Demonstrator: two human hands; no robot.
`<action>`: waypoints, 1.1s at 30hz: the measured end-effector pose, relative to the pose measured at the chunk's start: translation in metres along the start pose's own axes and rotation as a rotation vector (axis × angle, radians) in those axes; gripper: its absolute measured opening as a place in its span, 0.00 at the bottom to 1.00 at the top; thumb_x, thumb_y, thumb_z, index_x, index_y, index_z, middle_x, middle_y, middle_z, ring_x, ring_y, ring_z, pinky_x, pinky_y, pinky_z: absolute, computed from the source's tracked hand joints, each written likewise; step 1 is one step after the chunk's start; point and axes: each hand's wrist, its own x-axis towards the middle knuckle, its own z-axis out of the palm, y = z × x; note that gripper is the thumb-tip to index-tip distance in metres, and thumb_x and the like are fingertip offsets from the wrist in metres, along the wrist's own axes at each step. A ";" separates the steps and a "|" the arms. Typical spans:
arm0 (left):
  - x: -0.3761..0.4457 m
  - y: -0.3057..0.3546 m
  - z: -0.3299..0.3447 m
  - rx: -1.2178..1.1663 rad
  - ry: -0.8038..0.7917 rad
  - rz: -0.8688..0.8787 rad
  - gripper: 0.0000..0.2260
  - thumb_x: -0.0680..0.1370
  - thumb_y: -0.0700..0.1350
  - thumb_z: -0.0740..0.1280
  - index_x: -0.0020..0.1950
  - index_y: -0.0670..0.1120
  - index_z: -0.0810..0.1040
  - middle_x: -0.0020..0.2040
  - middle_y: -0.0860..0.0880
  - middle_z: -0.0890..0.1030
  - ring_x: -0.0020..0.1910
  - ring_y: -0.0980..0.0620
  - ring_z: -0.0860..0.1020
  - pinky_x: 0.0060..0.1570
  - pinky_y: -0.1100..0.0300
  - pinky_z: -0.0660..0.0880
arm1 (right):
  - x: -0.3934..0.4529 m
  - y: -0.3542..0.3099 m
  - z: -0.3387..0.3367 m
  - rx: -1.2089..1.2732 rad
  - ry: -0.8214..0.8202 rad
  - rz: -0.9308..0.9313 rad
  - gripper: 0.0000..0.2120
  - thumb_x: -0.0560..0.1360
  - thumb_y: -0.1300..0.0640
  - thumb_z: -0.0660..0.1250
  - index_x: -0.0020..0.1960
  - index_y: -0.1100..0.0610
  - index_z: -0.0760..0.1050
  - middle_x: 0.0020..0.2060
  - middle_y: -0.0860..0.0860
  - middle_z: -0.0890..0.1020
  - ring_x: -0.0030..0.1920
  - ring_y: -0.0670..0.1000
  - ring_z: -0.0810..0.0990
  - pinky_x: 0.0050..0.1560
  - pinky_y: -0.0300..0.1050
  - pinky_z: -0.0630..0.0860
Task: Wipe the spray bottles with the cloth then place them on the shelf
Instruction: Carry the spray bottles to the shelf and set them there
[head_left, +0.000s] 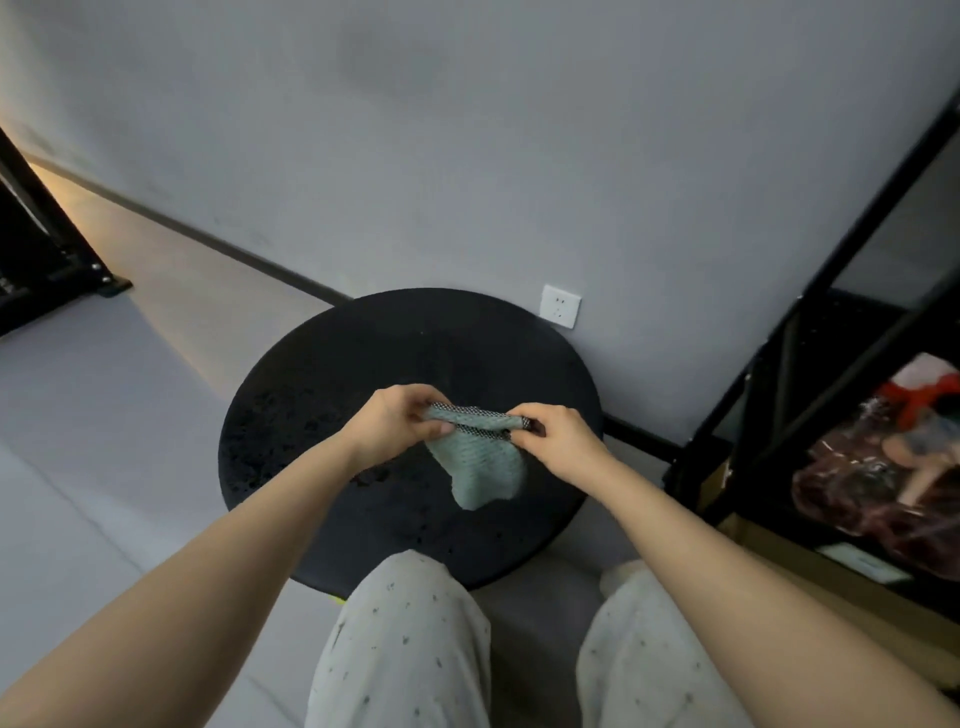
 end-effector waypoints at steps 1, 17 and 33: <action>0.002 0.012 0.002 -0.015 -0.003 0.025 0.07 0.73 0.46 0.73 0.48 0.52 0.78 0.43 0.54 0.82 0.43 0.58 0.79 0.45 0.69 0.73 | -0.008 0.001 -0.010 -0.001 0.029 0.001 0.08 0.75 0.59 0.67 0.50 0.48 0.79 0.38 0.45 0.80 0.40 0.45 0.77 0.46 0.45 0.74; 0.018 0.204 0.124 0.039 -0.293 0.411 0.10 0.75 0.45 0.70 0.54 0.45 0.78 0.45 0.49 0.82 0.45 0.53 0.80 0.47 0.64 0.75 | -0.185 0.078 -0.148 0.088 0.411 0.222 0.09 0.74 0.62 0.69 0.46 0.48 0.78 0.43 0.49 0.83 0.46 0.49 0.82 0.51 0.48 0.76; 0.001 0.340 0.364 0.117 -0.509 0.565 0.14 0.79 0.41 0.62 0.65 0.43 0.71 0.59 0.42 0.77 0.58 0.45 0.75 0.54 0.61 0.70 | -0.358 0.233 -0.232 0.106 0.625 0.544 0.13 0.74 0.63 0.69 0.40 0.45 0.76 0.39 0.47 0.81 0.41 0.47 0.81 0.42 0.41 0.77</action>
